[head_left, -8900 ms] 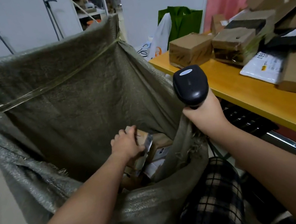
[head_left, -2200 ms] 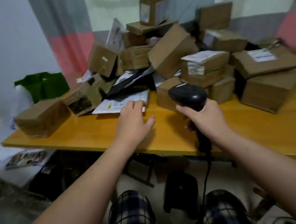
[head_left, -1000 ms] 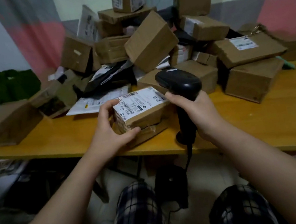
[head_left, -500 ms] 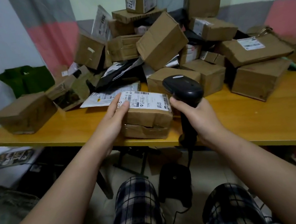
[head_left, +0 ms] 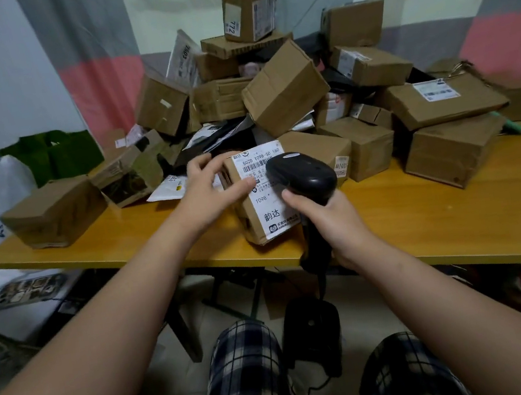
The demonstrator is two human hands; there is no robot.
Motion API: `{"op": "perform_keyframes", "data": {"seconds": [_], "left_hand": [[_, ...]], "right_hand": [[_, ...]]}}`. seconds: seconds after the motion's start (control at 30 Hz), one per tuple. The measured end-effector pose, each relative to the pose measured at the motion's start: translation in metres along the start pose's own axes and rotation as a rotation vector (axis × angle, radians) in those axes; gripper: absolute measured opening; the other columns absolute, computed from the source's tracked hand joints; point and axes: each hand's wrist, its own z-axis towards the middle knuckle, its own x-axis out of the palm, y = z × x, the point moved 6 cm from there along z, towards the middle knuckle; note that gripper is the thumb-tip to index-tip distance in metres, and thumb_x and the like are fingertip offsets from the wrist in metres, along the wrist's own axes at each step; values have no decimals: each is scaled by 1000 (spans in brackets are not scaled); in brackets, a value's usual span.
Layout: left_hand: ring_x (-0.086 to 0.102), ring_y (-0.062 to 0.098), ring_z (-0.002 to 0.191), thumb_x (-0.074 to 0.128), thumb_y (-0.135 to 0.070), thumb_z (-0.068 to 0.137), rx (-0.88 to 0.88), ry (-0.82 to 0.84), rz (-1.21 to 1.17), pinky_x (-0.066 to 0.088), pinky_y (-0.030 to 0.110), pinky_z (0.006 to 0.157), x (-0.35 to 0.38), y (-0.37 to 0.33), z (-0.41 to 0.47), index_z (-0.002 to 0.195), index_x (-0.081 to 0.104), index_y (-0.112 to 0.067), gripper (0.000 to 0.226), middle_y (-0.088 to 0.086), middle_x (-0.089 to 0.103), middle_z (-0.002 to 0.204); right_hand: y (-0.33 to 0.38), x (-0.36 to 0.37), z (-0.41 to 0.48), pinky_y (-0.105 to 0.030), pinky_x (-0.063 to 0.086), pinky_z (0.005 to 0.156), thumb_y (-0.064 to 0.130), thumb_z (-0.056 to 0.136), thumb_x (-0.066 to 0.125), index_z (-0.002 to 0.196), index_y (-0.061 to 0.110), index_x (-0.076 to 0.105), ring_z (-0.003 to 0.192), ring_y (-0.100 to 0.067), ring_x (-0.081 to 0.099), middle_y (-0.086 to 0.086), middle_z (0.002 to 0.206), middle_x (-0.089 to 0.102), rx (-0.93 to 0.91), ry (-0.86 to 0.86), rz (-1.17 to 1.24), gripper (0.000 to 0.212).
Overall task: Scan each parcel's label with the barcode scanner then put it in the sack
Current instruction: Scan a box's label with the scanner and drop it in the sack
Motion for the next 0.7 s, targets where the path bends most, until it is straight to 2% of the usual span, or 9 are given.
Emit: {"op": "perform_keyframes", "data": {"seconds": [0.07,0.13,0.23,0.27,0.33,0.43,0.5,0.6,0.7], "left_hand": [[40,16,125,78,-37,77,-52,29,-66,31,32,111,15,6,-6,133,38,-41,69,0,27,138],[46,14,121,80,-41,73,-48,30,-160,39,35,108,26,11,-10,138,24,-44,86,-2,36,138],[55,18,116,77,-24,80,-33,-22,-278,54,29,90,29,14,-12,140,21,-34,83,-10,51,121],[54,18,118,77,-22,80,-16,-44,-270,54,31,91,28,14,-11,139,23,-33,81,-10,51,121],[45,17,126,79,-29,77,31,-82,-197,47,42,102,27,15,-9,135,26,-40,79,-2,47,133],[38,15,130,77,-42,71,55,-105,-117,40,44,108,27,16,-7,133,28,-42,79,2,43,141],[37,15,129,76,-44,70,63,-119,-94,38,43,109,28,15,-5,137,28,-39,82,2,41,141],[37,17,130,78,-42,71,64,-125,-83,39,45,108,28,20,0,137,27,-42,83,4,40,142],[39,17,129,75,-50,66,71,-128,-86,40,44,108,28,21,3,135,27,-45,84,4,41,141]], "right_hand": [[-2,1,1,-12,51,72,18,87,70,108,25,65,91,0,68,6,103,72,15,14,-1,23],[-3,0,0,-12,51,72,19,87,70,108,25,65,91,1,68,6,103,72,25,21,-2,23],[1,-9,-2,-7,48,73,24,85,73,113,23,65,94,7,64,10,105,70,-56,-50,-145,29],[3,-12,-4,-6,47,74,26,83,74,116,21,66,95,9,62,10,106,69,-101,-86,-211,34],[6,-17,-9,-5,45,73,26,81,77,114,19,68,92,12,61,13,101,69,-174,-120,-287,35],[7,-22,-17,-17,47,65,37,77,77,96,24,69,70,1,62,20,69,66,-186,-125,-345,24],[8,-24,-20,-25,48,60,44,72,74,88,28,67,62,-5,60,22,57,61,-175,-122,-349,24],[13,-24,-24,-33,53,54,36,78,77,83,26,66,52,-11,61,17,53,61,-168,-104,-329,16],[18,-22,-27,-36,52,51,26,83,74,77,23,65,45,-17,59,11,50,61,-162,-94,-307,12]]}}
